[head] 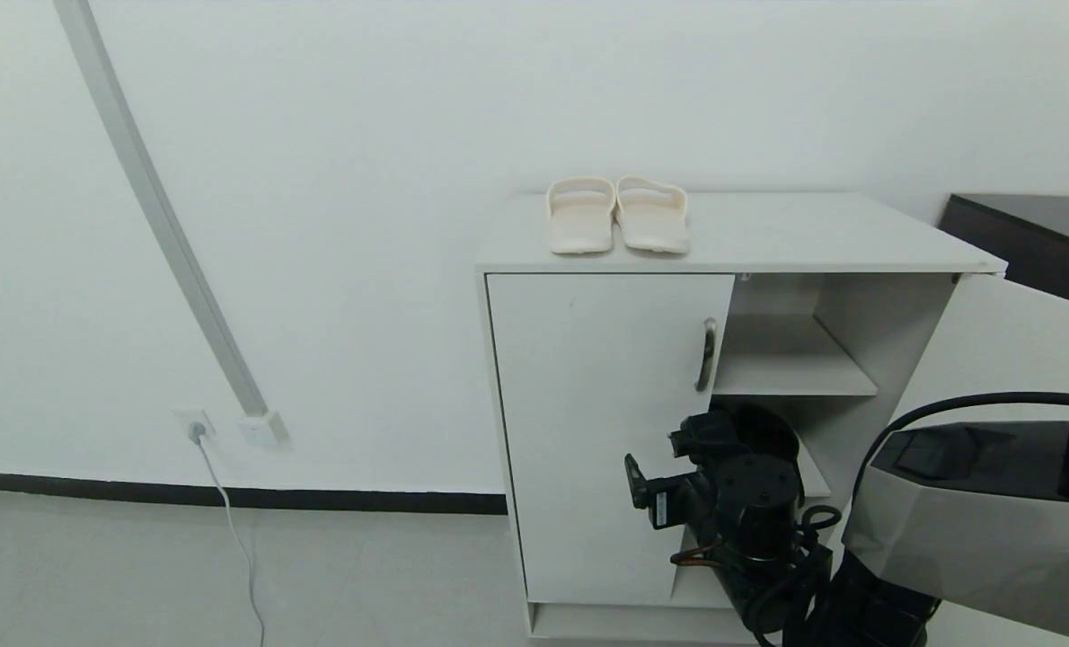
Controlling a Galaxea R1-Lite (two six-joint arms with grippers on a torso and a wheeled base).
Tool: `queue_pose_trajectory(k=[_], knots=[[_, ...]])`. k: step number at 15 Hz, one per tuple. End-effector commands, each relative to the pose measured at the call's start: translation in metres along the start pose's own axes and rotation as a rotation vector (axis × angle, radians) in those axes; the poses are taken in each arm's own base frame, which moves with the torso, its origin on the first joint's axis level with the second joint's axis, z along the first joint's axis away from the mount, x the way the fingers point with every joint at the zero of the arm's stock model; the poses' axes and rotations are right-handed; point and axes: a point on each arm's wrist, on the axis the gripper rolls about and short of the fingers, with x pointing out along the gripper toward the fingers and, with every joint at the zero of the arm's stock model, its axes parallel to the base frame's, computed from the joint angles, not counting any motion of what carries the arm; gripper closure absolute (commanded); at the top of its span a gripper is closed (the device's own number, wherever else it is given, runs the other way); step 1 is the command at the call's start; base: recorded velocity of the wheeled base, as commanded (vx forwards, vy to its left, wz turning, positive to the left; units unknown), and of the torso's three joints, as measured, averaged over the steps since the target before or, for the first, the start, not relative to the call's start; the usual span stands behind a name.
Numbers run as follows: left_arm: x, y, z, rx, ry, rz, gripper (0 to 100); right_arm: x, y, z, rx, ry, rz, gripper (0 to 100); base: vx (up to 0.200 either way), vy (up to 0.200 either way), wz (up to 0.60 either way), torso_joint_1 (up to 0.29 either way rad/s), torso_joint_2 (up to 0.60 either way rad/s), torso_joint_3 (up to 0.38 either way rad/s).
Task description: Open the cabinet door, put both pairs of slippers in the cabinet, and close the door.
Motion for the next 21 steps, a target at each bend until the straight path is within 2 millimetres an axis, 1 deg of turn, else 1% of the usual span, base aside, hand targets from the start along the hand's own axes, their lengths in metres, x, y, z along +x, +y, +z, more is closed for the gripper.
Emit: queue_pose_trajectory(k=[1,13,17,21], knots=[[0.0001,0.0,0.0,0.0,0.001,0.0,100,0.0001,0.0002,-0.0003,0.0,0.0,0.0,0,0.0,0.0,0.0,0.154,-0.47,-0.325],[0.0001,0.0,0.0,0.001,0.001,-0.001,100,0.0001,-0.0002,0.0003,0.004,-0.006,0.01,0,0.0,0.0,0.0,0.195,-0.51,-0.319],[0.0001,0.0,0.0,0.001,0.001,-0.001,100,0.0019,0.0005,-0.0062,-0.003,0.007,0.007,0,0.0,0.0,0.0,0.251,-0.57,-0.326],[0.0001,0.0,0.0,0.001,0.001,-0.001,100,0.0021,0.0006,-0.0067,-0.002,0.004,0.008,0,0.0,0.0,0.0,0.248,-0.55,-0.309]])
